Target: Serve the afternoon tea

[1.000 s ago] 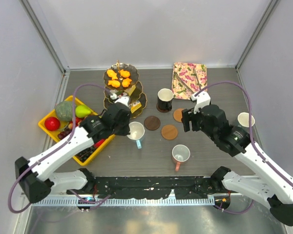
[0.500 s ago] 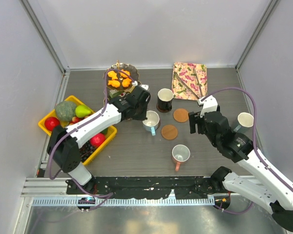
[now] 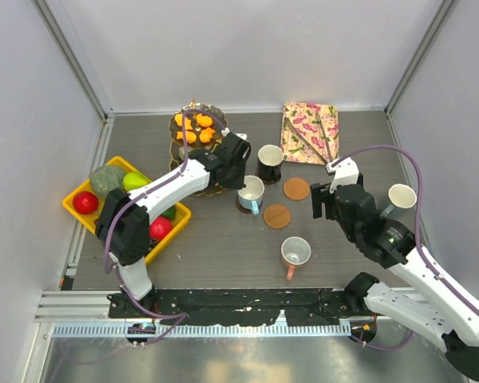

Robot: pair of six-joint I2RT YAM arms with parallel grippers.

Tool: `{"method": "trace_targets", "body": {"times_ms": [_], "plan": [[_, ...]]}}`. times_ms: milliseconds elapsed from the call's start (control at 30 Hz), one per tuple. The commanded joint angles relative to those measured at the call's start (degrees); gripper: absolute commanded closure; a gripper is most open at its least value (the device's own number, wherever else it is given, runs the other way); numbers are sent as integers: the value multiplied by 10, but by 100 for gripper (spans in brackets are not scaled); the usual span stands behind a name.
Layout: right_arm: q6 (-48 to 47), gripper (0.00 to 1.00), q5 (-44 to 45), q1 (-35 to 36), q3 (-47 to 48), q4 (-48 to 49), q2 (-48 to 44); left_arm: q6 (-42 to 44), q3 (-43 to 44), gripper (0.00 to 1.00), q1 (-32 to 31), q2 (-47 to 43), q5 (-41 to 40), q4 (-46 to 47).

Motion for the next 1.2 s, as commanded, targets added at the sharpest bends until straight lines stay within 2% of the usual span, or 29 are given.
{"method": "trace_targets", "body": {"times_ms": [0,833,900,1100,1167], "plan": [[2,21,17,2,3,25,3,17,38,100,6,-2,16,36],[6,20,1,3,0,25,11,54,62,100,13,20,44,10],[9,20,-3,2,1,24,12,56,62,95,13,18,41,9],[24,20,-35,2,16,2,21,58,62,66,13,-3,34,11],[36,20,-48,2,26,-16,32,58,63,60,13,-16,34,13]]}}
